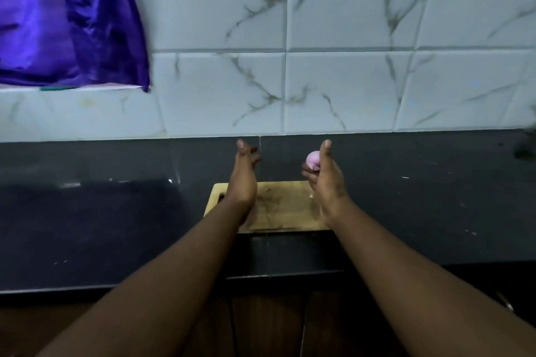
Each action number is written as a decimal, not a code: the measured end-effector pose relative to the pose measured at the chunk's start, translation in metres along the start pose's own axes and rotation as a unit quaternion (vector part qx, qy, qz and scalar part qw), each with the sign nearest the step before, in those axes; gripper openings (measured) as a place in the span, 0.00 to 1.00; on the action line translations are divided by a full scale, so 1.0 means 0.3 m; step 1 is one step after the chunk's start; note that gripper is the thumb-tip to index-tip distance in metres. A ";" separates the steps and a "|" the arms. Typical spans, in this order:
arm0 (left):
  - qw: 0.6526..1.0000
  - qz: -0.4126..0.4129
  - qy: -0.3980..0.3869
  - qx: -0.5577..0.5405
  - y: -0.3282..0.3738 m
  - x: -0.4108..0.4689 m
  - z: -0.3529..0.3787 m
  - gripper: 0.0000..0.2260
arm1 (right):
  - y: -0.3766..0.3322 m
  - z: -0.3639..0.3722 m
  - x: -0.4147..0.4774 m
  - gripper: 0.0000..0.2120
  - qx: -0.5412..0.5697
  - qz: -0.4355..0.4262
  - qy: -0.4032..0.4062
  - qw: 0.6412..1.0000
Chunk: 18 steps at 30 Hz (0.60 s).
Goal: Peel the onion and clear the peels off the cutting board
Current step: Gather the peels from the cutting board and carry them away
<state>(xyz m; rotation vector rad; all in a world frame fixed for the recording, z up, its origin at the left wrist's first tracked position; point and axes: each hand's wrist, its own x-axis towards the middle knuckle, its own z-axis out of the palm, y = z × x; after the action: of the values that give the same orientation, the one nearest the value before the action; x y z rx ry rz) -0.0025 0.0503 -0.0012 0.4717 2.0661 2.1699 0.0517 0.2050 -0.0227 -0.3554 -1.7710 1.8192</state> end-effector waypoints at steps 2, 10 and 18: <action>0.998 -0.020 -0.046 0.039 -0.044 0.032 0.000 0.40 | 0.039 0.013 0.006 0.33 0.018 0.067 0.036 0.997; 0.992 -0.079 -0.102 0.005 -0.076 0.022 0.063 0.50 | 0.071 0.152 -0.002 0.35 0.036 0.082 0.002 0.996; 0.998 -0.058 -0.008 -0.020 -0.090 0.048 -0.005 0.39 | 0.041 0.116 0.042 0.47 0.158 0.118 -0.009 0.980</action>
<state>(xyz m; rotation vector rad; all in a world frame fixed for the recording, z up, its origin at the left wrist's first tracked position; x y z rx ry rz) -0.0203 0.0549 -0.0256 0.3552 1.9844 2.1310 0.0195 0.1838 -0.0293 -0.4359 -1.4673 2.2358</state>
